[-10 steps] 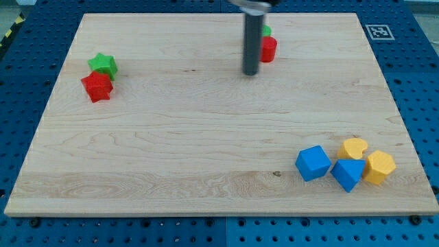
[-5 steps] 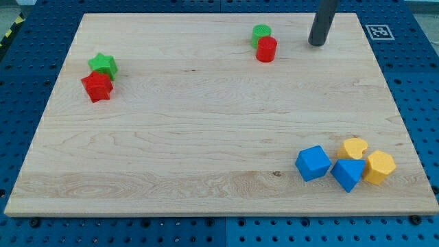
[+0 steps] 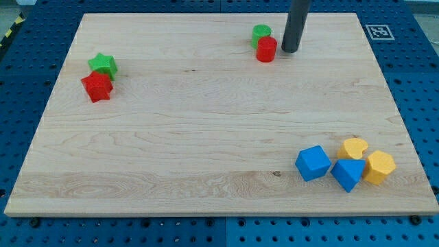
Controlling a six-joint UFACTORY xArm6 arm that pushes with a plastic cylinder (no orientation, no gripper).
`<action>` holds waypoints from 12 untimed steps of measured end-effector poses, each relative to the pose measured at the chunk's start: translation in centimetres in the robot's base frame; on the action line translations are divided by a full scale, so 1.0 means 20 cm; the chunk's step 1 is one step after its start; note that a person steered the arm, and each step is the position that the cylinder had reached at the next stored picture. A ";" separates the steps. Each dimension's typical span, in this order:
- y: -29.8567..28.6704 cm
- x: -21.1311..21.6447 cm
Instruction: Place the red circle to the right of the green star
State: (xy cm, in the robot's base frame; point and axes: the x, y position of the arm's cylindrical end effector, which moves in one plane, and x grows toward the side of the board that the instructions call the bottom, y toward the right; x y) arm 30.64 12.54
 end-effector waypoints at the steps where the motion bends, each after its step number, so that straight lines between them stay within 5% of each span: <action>1: -0.15 0.00; 12: -1.34 0.25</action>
State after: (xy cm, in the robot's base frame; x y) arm 35.64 -14.16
